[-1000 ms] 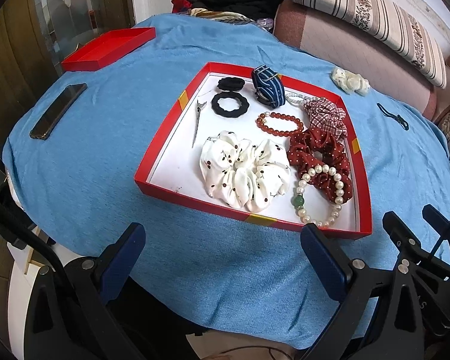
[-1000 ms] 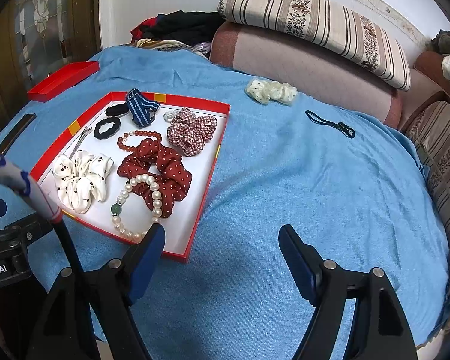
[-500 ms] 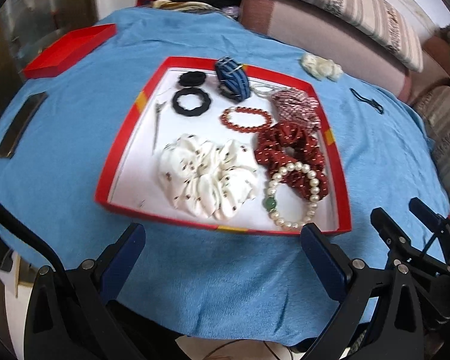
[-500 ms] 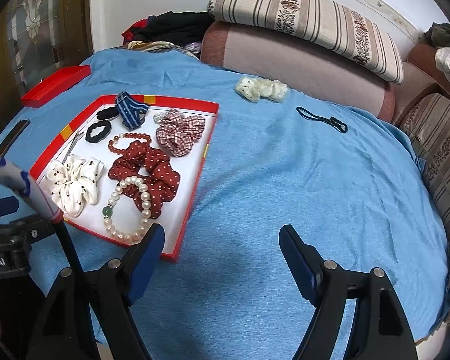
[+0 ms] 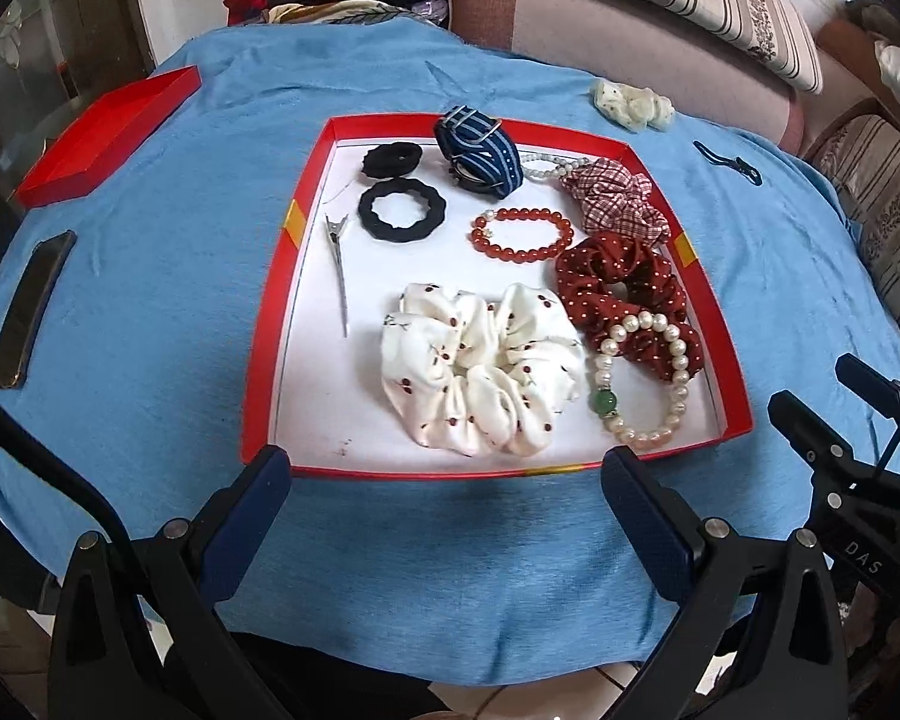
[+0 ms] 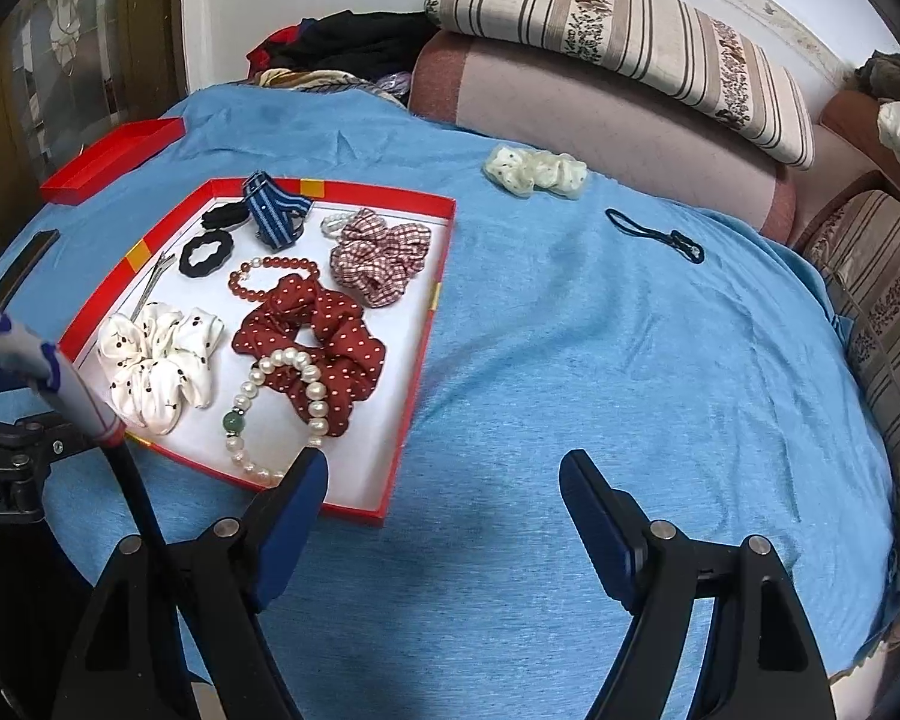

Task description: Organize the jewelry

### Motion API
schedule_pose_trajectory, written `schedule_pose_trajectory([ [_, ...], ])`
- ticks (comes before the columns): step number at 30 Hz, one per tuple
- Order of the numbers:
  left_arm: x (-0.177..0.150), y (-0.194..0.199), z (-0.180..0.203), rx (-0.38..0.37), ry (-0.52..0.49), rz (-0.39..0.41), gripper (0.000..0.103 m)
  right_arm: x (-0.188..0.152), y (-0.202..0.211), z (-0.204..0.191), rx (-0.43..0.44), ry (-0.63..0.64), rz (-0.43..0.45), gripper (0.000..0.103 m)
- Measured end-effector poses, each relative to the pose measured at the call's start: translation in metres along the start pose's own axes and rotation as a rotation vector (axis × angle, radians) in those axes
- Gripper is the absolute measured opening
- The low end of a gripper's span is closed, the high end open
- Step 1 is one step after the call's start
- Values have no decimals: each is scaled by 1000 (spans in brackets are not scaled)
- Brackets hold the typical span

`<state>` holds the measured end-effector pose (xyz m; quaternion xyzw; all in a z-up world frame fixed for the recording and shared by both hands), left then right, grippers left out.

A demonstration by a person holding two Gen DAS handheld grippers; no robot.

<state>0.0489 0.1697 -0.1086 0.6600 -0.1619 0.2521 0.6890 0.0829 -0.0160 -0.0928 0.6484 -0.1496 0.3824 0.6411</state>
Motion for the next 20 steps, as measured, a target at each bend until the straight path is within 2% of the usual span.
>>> schedule_pose_trajectory([
  [11,5,-10,4,-23,9,-12,103,3,-12,-2,13,-34,-41,83],
  [20,9,-8,8,-3,22,0,103,5,-7,-8,36,-10,-13,83],
])
Point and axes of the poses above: each gripper's, at about its wrist camera, not at the fingertips, and y roughly against the way its jaws point, z to its right, x to its top, the point moved 7 cm from there along -y, roughly the way its jaws point, and after that the axes turned 7 degrees about z, right-handed, at the moved point
